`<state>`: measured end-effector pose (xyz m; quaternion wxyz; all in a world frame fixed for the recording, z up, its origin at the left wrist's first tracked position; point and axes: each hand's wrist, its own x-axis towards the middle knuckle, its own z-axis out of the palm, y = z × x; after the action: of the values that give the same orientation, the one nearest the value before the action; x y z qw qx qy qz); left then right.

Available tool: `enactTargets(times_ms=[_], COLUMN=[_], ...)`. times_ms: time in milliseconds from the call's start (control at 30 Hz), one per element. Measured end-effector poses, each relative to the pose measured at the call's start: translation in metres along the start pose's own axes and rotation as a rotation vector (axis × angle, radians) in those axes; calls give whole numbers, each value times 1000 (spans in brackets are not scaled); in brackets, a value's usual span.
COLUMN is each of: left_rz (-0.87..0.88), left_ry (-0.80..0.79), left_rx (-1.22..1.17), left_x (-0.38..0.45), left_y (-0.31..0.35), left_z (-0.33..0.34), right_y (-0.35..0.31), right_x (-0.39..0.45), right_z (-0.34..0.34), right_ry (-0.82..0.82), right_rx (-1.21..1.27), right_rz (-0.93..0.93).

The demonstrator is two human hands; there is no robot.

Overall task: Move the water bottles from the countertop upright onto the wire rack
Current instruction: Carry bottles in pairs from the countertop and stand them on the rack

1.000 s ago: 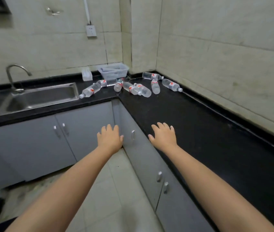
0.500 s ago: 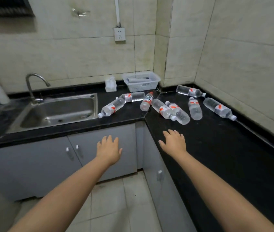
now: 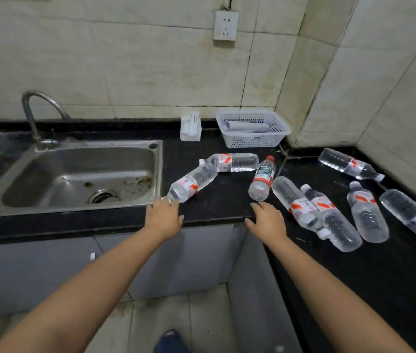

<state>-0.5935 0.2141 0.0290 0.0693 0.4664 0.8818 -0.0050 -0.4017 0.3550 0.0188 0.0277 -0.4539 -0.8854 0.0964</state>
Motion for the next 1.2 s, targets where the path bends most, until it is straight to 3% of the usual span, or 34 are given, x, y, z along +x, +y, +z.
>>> enactTargets(times_ms=[233, 400, 600, 700, 800, 900, 967, 1033, 1100, 1200], left_rz=[121, 139, 146, 333, 546, 796, 1038, 1154, 1130, 807], left_ry=[18, -59, -164, -203, -288, -369, -233, -137, -145, -304], left_rx=[-85, -186, -267, -212, -15, 115, 138, 128, 146, 88], left_x=[125, 181, 215, 232, 260, 286, 297, 302, 305, 302], left_y=[-16, -4, -7, -25, -46, -57, -55, -49, -47, -51], left_z=[13, 30, 46, 39, 24, 8, 3, 1, 6, 11], right_y=[-9, 1, -1, -13, -18, -17, -23, -34, -45, -54], right_x=[101, 139, 221, 273, 316, 341, 346, 346, 346, 347], right_z=[-3, 11, 18, 21, 22, 20, 21, 27, 33, 42], right_ry=[51, 3, -41, -127, -287, -403, -382, -299, -227, -197], right_rx=[67, 76, -15, -141, -293, -271, -256, -159, -30, 38], right_rz=[145, 173, -98, -254, -328, -374, -315, -160, -22, 68])
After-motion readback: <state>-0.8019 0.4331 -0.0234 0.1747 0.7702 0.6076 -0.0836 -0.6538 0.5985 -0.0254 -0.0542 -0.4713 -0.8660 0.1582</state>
